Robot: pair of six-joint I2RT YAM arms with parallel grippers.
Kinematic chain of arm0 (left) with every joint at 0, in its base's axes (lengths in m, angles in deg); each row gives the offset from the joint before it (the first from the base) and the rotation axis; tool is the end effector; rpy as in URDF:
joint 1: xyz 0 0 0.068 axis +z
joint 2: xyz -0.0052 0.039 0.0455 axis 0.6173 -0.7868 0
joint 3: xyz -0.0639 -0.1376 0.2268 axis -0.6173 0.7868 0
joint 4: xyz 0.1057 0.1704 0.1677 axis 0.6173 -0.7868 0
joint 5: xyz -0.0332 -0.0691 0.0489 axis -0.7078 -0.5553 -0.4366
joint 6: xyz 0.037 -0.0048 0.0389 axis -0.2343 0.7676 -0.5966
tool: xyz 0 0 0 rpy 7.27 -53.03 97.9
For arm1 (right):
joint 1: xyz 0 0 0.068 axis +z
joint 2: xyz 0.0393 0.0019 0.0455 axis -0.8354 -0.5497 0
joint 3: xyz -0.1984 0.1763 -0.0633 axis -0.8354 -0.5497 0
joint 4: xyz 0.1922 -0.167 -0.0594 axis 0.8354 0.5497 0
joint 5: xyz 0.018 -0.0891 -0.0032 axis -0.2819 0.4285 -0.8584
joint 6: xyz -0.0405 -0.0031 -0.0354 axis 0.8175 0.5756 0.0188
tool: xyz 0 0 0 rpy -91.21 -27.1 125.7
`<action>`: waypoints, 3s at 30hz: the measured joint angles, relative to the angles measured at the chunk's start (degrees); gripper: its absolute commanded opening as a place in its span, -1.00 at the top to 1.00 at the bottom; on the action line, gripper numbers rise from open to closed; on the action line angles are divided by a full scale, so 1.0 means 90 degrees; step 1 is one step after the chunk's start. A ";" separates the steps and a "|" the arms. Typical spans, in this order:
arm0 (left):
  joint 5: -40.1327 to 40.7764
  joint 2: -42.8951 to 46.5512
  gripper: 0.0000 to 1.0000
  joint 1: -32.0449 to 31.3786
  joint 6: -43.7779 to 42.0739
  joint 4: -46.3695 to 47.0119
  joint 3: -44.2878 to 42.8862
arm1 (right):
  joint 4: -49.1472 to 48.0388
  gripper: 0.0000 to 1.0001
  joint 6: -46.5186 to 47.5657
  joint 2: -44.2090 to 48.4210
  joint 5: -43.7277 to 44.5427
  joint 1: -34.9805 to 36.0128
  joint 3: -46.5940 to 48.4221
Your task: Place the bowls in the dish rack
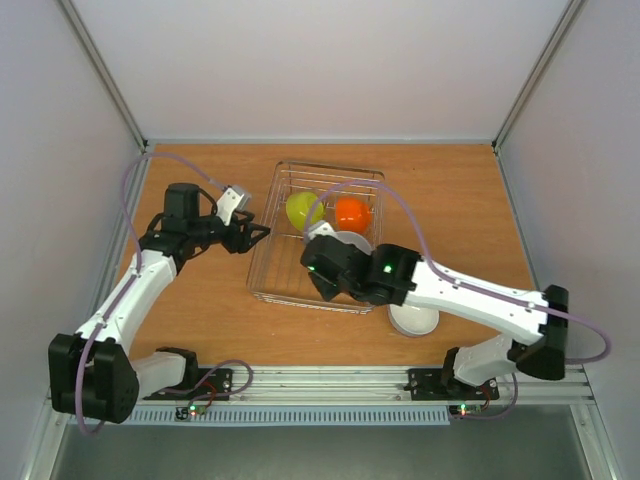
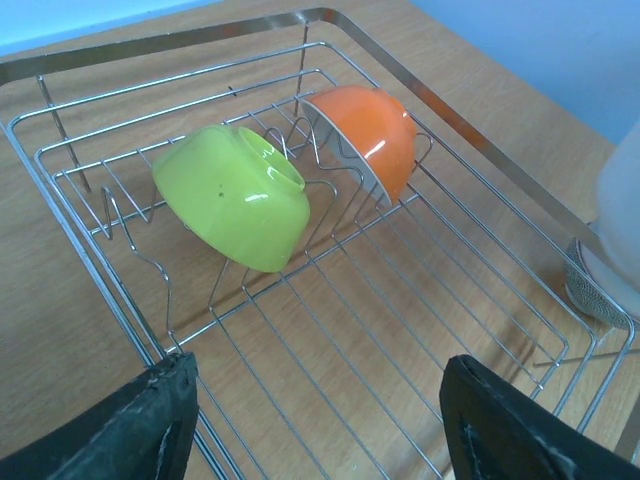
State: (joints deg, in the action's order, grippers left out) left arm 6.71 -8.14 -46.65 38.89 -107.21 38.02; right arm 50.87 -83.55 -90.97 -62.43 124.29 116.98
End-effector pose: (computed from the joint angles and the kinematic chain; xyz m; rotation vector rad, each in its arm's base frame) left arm 0.2432 -0.0604 0.2763 0.7739 1.9871 -0.7610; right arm 0.1160 0.2413 0.3373 -1.2499 2.0649 -0.0605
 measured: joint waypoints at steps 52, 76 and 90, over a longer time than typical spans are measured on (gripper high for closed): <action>0.0165 -0.1268 0.99 -0.0549 -0.0996 -0.2540 -0.1294 | -0.0202 0.34 0.2506 -0.3857 -0.0114 0.0578 0.3339; 0.0590 -0.1178 0.99 -0.0549 -0.1090 -0.2239 -0.1105 | -0.2310 -0.64 0.1226 -0.0058 -0.0022 0.0469 -0.0073; -0.0699 -0.0962 0.99 -0.0197 -0.1309 -0.2280 -0.0974 | -0.4597 -0.97 -0.0748 0.0726 -0.3077 -0.1438 -0.2348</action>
State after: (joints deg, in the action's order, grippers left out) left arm 0.41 -16.79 -48.42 27.11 -127.73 29.25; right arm 9.50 -90.28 -84.43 -90.12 111.35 95.84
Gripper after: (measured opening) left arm 0.053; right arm 0.971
